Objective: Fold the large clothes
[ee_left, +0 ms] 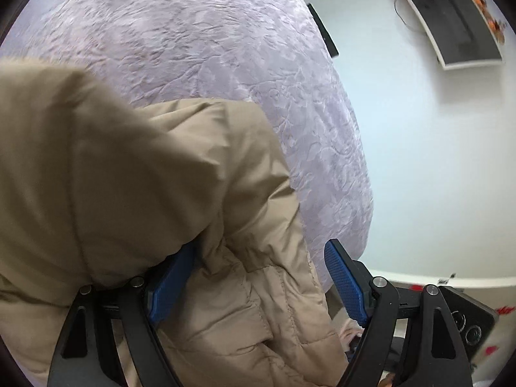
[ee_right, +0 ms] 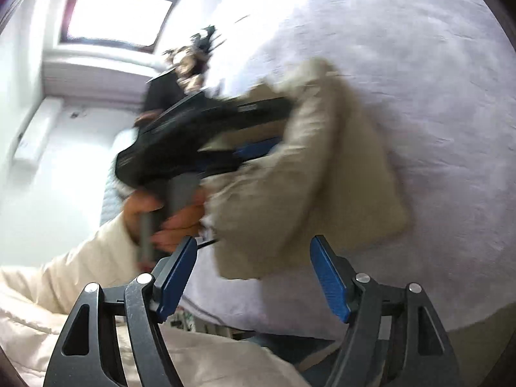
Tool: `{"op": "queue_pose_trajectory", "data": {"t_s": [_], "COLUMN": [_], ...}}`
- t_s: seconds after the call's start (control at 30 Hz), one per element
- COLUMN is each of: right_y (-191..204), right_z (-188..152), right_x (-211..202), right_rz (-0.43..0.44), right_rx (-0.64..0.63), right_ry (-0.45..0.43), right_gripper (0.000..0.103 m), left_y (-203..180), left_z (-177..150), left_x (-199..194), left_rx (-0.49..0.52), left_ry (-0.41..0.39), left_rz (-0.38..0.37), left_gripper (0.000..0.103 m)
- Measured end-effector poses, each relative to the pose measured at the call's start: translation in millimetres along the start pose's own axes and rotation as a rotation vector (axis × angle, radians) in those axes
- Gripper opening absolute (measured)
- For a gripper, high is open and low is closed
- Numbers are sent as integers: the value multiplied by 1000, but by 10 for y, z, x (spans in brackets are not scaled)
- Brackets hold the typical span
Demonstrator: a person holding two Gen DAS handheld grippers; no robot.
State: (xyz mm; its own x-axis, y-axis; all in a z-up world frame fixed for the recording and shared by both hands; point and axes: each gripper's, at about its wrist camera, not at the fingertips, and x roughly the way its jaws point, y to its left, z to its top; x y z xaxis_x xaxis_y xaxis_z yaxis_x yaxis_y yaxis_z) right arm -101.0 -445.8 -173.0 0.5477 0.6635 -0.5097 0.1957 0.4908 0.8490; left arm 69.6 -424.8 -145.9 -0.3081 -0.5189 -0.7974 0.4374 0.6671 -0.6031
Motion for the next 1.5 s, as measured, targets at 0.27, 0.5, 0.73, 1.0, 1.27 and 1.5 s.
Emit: {"op": "queue_pose_trajectory", "data": {"t_s": [0.27,0.5,0.73,1.0,1.27,1.5], "right_y": [-79,-637,-915,-751,-1164,-987], "right_z": [120,-62,-104,360,1075,1327], "right_x": [508,524,668,-219,739,1767], "right_rz": [-272,-311,-231,-20,-78,68], "right_rx": [20,142,188,176,188,87], "right_ry": [9,42,96,-65,55,230], "right_gripper": [17,17,22,26,6,0], "left_y": [-453,517,643,672,681,592], "left_z": [16,-140,-72,-82,-75,0], "left_x": [-1047,-1434,-856,-826,-826,-657], "left_rx": [196,25,41,6,0,31], "left_ry": [-270,-419,-391,-416,-416,-404], "left_rz": [162,439,476,440,429,482], "left_gripper": [82,82,82,82,82,82]}}
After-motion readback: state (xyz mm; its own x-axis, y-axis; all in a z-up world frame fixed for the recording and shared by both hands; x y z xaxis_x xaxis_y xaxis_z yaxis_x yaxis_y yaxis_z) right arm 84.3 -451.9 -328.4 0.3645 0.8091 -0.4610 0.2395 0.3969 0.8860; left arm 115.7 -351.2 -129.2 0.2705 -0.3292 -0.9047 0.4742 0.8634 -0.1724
